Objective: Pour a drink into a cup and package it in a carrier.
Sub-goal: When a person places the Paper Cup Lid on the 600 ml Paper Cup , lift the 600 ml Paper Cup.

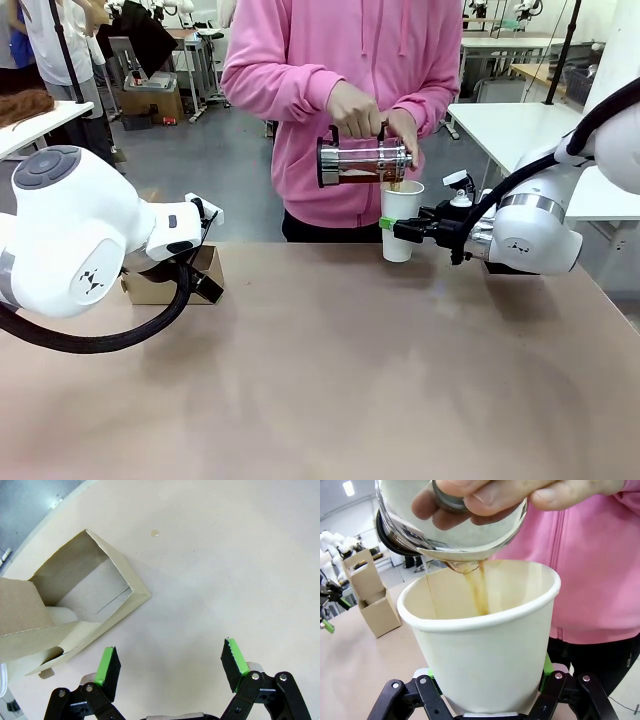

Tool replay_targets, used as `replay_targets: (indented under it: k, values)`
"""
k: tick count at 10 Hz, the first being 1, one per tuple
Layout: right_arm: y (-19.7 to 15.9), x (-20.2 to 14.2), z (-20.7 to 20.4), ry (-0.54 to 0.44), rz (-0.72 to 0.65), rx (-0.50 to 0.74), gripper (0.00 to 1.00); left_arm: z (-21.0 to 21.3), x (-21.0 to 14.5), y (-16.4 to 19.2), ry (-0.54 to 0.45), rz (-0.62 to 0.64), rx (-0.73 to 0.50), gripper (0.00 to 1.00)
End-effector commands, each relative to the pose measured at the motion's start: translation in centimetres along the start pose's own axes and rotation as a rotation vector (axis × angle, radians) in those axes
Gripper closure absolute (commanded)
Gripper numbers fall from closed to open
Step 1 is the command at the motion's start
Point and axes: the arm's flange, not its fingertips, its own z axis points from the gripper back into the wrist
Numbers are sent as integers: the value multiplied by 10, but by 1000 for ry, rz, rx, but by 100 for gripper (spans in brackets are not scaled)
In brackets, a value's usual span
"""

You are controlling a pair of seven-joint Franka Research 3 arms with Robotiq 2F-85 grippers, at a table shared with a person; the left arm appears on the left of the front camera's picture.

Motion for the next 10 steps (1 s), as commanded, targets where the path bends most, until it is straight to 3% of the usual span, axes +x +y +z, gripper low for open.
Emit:
replay_targets:
  k: [1, 10]
  values:
    - [0, 0, 0, -9, 0, 4, 19, 0, 0, 0, -1, 0, -2, 0]
    - [0, 0, 0, -9, 0, 4, 19, 0, 0, 0, -1, 0, -2, 0]
